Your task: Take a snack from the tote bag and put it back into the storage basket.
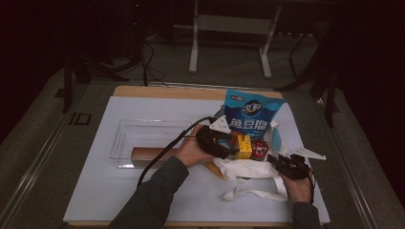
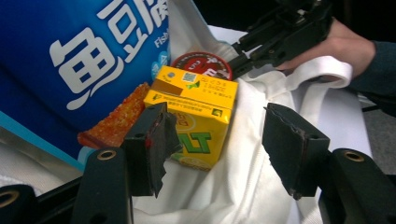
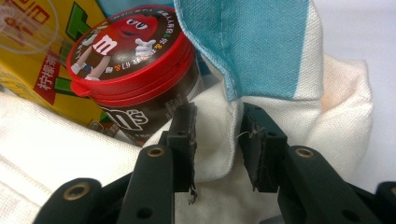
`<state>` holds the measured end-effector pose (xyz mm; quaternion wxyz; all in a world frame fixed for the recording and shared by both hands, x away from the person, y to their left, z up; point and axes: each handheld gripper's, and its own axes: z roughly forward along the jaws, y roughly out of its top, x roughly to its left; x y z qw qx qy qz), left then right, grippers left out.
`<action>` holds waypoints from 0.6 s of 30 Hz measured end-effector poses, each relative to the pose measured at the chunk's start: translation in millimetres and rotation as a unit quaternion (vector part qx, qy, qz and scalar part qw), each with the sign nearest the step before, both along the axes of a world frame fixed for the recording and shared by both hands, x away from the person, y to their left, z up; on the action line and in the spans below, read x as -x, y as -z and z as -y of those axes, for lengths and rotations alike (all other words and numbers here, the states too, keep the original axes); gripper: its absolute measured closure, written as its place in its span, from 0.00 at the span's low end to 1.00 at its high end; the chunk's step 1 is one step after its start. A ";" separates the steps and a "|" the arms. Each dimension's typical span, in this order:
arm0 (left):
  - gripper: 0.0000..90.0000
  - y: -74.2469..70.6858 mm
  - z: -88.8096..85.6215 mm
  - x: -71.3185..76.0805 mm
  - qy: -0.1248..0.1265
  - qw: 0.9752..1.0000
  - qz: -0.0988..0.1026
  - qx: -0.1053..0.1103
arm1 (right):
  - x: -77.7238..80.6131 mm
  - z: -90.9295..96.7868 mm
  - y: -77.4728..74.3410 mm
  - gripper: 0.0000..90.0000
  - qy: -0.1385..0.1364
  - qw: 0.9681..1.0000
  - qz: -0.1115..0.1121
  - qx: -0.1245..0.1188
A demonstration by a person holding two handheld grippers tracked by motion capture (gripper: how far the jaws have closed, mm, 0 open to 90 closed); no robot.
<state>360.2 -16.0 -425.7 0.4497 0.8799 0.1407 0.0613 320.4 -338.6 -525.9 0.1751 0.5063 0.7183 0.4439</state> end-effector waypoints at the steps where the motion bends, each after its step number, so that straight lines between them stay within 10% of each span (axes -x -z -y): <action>1: 0.46 0.7 1.0 -0.4 0.001 1.000 0.000 -0.001 | 0.0 0.0 0.0 0.74 0.000 1.000 0.000 0.000; 18: 0.34 9.4 13.9 -8.8 -0.006 1.000 -0.002 -0.019 | 0.2 -0.4 -0.2 0.74 0.000 1.000 0.000 0.001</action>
